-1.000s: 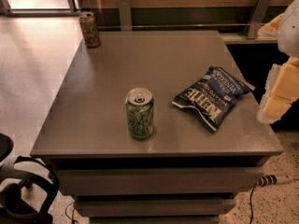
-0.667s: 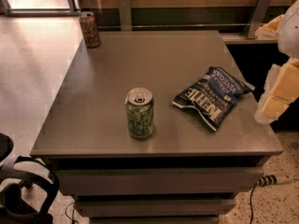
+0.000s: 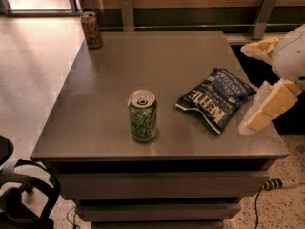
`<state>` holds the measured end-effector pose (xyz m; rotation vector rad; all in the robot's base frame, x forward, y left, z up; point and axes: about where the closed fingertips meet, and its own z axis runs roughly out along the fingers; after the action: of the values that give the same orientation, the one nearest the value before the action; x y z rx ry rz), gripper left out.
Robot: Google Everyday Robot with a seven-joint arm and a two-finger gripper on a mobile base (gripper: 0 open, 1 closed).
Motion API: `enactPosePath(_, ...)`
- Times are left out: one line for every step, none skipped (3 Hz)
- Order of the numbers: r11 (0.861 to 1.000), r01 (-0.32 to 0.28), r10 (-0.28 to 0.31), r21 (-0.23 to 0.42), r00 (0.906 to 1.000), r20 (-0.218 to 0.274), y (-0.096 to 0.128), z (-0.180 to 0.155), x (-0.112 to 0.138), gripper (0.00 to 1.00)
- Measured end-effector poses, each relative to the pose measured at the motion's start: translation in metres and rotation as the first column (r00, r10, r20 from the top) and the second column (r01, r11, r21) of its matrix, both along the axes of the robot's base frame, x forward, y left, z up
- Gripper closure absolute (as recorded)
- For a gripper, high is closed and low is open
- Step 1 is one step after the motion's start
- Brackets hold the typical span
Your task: Move green can near orange can
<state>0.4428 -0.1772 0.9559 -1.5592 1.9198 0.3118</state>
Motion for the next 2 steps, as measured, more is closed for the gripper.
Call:
enactPosePath(0.982, -0.044, 0.044, 0.183, 0.999, 0.002, 0.032, -0.009, 0.0, 0.0)
enactPosePath(0.947, -0.076, 0.081, 0.313, 0.9967, -0.002, 0.063, -0.019, 0.001, 0.0)
